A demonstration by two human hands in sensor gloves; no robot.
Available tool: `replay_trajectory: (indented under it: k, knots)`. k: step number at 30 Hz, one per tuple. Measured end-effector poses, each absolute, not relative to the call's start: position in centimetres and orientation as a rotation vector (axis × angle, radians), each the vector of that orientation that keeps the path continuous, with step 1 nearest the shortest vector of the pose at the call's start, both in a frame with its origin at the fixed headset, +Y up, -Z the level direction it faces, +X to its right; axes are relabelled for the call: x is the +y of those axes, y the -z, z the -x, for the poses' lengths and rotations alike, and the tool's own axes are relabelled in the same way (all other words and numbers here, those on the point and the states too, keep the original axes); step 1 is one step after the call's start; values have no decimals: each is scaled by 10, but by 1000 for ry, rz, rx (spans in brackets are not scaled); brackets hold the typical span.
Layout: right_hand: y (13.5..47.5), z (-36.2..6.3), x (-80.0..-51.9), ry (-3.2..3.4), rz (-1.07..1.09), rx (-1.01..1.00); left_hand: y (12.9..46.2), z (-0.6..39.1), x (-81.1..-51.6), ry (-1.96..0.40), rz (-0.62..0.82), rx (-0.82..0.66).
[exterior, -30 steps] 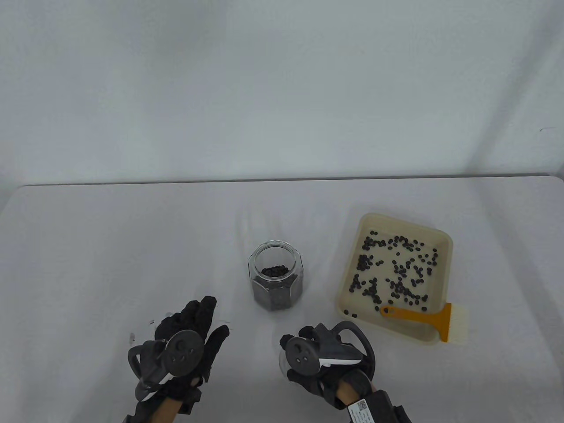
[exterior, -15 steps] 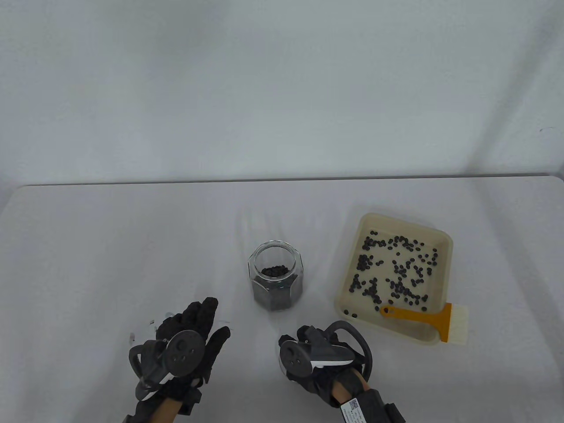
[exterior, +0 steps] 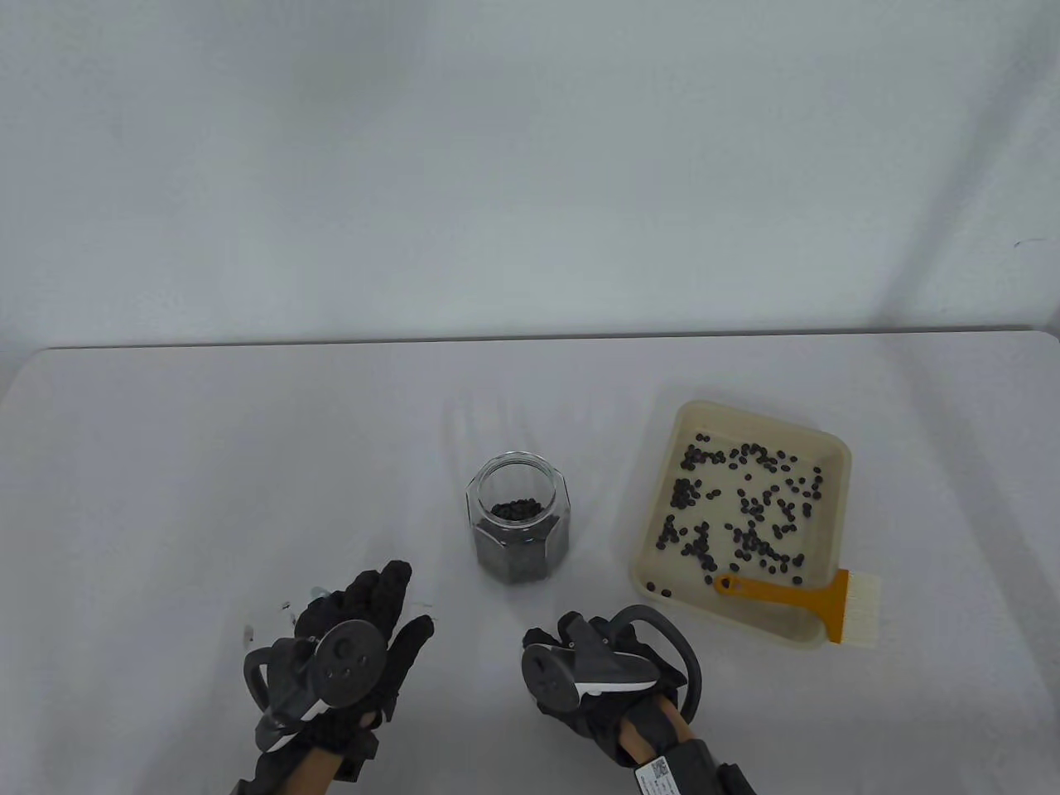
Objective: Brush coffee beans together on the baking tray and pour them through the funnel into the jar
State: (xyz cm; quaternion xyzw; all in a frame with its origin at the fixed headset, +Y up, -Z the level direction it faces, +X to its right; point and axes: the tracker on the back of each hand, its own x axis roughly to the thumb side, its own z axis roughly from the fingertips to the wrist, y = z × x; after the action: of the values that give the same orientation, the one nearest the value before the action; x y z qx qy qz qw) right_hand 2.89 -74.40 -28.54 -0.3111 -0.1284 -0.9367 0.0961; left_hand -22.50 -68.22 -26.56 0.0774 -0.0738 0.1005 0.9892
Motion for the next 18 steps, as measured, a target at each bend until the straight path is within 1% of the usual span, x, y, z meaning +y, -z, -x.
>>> replay_trajectory:
  k: [3, 5, 8, 11, 12, 14, 15, 16, 18]
  knots:
    - [286, -37, -737, 2834, 909, -388, 265, 225, -682, -202, -156, -146]
    - [285, -45, -729, 2920, 919, -360, 265, 225, -682, -204, -157, -145]
    - [283, -65, -714, 3058, 940, -242, 266, 225, -682, -203, -156, -146]
    - [281, -87, -704, 3181, 912, -128, 266, 225, -682, -201, -156, -148]
    - [281, -101, -701, 3240, 880, -74, 266, 225, -682, -200, -155, -148]
    - [282, -117, -699, 3289, 820, -39, 266, 225, -683, -198, -156, -147]
    - [283, -132, -698, 3331, 759, -16, 266, 225, -683, -197, -156, -146]
    - [283, -137, -698, 3349, 743, -14, 266, 225, -683, -197, -156, -144]
    - [283, -163, -697, 3472, 671, 16, 266, 225, -683, -196, -158, -141]
